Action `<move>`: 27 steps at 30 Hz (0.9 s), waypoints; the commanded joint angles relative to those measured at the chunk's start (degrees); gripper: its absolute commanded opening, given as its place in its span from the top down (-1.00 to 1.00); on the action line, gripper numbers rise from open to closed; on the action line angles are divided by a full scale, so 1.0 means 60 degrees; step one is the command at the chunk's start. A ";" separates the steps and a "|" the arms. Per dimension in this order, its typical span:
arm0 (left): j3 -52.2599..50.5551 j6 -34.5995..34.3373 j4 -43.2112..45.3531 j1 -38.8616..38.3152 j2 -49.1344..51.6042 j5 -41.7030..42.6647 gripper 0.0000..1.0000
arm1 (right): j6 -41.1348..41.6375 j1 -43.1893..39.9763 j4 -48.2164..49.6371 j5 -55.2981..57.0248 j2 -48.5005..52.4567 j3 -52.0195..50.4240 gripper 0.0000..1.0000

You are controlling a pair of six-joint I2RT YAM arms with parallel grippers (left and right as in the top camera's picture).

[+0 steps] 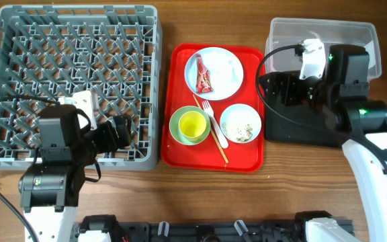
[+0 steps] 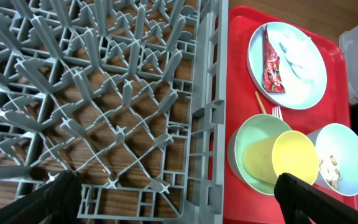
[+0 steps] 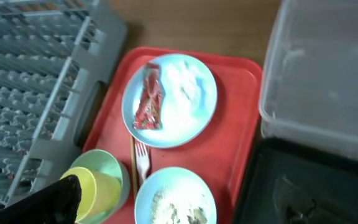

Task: Sort waste into correct bins and load items into the dishwasher rack
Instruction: 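Grasp the white tissue on the plate with the right gripper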

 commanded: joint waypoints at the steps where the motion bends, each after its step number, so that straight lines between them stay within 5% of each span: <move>1: 0.0182 -0.0084 0.0029 0.0080 0.0011 -0.0015 -1.00 | -0.0080 -0.0022 0.0004 0.0386 0.0127 0.0517 -0.99; 12: 0.0182 -0.0080 0.0240 0.0076 0.0007 -0.0018 -1.00 | -0.1738 0.1960 -0.2007 0.2484 0.4513 0.6317 -0.99; 27: 0.0182 -0.0080 0.0237 0.0076 0.0011 -0.0018 -1.00 | -0.0011 0.2317 -0.0390 0.2739 0.9016 0.6451 -0.79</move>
